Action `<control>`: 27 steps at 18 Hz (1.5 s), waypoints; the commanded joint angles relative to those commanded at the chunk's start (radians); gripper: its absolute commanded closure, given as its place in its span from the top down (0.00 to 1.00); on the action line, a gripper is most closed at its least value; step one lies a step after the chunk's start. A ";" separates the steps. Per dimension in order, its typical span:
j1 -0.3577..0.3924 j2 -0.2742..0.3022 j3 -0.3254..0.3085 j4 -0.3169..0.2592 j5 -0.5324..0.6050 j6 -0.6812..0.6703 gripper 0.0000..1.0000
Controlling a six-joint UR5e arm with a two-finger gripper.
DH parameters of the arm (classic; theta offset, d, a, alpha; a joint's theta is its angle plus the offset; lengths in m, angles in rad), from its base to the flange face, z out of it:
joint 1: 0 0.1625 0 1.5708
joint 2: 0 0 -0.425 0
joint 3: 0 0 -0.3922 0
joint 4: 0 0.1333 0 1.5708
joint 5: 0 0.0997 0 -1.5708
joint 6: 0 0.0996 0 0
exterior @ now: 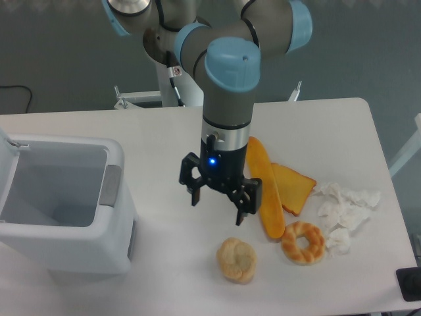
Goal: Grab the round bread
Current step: 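Move the open gripper over the round bread roll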
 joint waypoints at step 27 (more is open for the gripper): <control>0.069 -0.215 0.006 -0.064 0.074 -0.853 1.00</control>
